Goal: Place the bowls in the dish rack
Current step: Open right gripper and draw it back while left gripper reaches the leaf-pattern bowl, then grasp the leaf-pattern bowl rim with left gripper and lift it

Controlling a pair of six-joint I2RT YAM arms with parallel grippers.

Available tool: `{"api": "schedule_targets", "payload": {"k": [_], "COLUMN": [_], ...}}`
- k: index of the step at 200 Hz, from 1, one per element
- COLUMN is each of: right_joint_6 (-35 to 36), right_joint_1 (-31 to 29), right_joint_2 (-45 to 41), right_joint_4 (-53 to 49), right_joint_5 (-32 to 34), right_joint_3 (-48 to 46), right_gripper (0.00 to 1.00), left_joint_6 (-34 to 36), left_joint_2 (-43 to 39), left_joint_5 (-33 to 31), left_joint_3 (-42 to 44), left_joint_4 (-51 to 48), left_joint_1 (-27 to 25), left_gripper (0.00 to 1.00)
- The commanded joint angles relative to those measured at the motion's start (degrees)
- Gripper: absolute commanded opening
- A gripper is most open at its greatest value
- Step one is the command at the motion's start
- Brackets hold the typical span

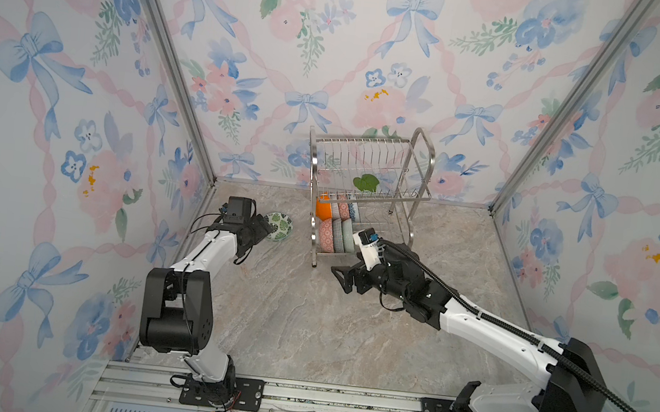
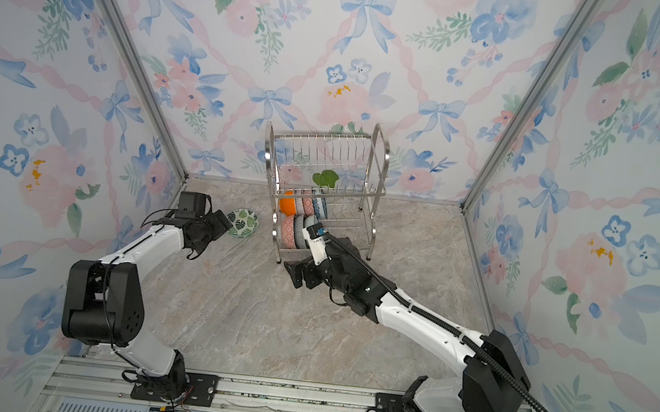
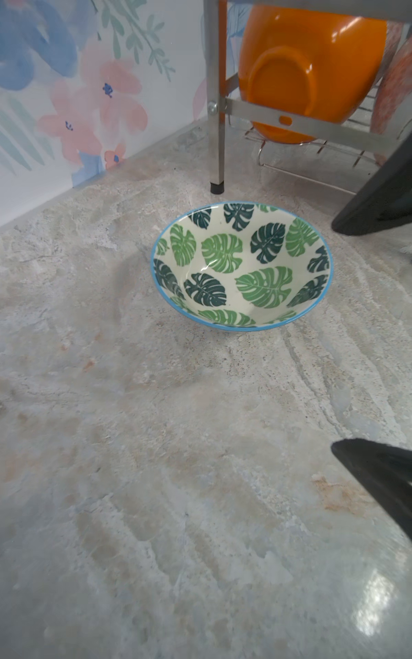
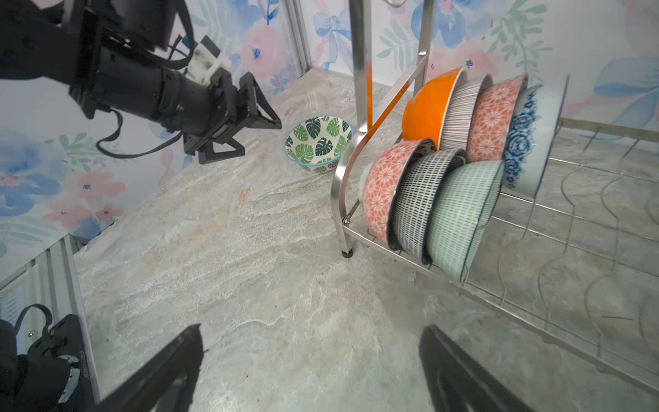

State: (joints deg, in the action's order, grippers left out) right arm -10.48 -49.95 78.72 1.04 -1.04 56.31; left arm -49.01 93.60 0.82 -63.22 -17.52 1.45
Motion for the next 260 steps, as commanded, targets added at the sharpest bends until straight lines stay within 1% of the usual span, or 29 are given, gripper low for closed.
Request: {"api": "schedule_targets", "payload": {"k": [1, 24, 36, 64, 77, 113, 127, 140, 147, 159, 188, 197, 227, 260], "right_joint_6": [4.4, 5.2, 6.0, 6.2, 5.5, 5.1, 5.1, 5.1, 5.1, 5.2, 5.2, 5.2, 5.3, 5.4], "right_joint_1": [-2.9, -5.3, -6.7, -8.4, -8.5, -8.5, -8.5, -8.7, -8.7, -8.7, -8.7, -8.7, -8.7, -8.8], "right_joint_2": [0.0, 0.8, 1.6, 3.9, 4.5, 5.0, 5.0, 4.9, 4.8, 4.7, 4.9, 5.0, 5.5, 5.2], "right_joint_4": [-5.8, -6.7, -7.1, -7.2, -6.8, -7.8, -8.1, -8.3, -8.3, -8.5, -9.1, -9.2, -9.1, -8.9], "right_joint_5": [6.6, 9.5, 11.7, 13.5, 13.6, 14.6, 15.8, 17.6, 17.8, 17.8, 17.7, 17.7, 16.8, 16.2], "right_joint_3": [2.8, 4.0, 4.9, 6.7, 6.9, 7.2, 7.0, 6.8, 6.8, 6.8, 7.5, 7.8, 8.3, 8.3], "right_gripper": [0.97, 0.96, 0.97, 0.96, 0.97, 0.97, 0.96, 0.97, 0.97, 0.97, 0.97, 0.97, 0.96, 0.97], "left_joint_6": [0.7, 0.4, 0.4, 1.3, 2.4, 3.6, 4.3, 4.5, 4.7, 4.9, 5.6, 5.7, 6.2, 7.3], "left_joint_2": [3.6, 7.8, 9.6, 12.6, 13.8, 15.7, 16.5, 16.9, 17.2, 17.4, 16.9, 16.3, 13.4, 5.5], "left_joint_5": [0.8, 2.0, 3.2, 3.5, 3.9, 3.4, 3.2, 2.9, 2.9, 2.9, 3.1, 3.2, 4.0, 5.2], "left_joint_3": [-4.2, -6.1, -6.9, -9.0, -10.0, -10.4, -10.4, -10.0, -9.8, -9.7, -9.2, -8.9, -6.5, 0.3], "left_joint_4": [1.6, 1.6, 2.0, 2.5, 2.5, 2.5, 2.5, 2.5, 2.5, 2.4, 2.4, 2.5, 2.4, 2.3], "left_joint_1": [0.4, 1.0, 1.3, 1.4, 1.6, 2.0, 2.0, 2.1, 2.1, 2.2, 2.2, 2.2, 2.2, 1.1], "left_gripper": [0.83, 0.78, 0.68, 0.62, 0.53, 0.49, 0.38, 0.35, 0.3, 0.28, 0.06, 0.01, 0.0, 0.0]}}
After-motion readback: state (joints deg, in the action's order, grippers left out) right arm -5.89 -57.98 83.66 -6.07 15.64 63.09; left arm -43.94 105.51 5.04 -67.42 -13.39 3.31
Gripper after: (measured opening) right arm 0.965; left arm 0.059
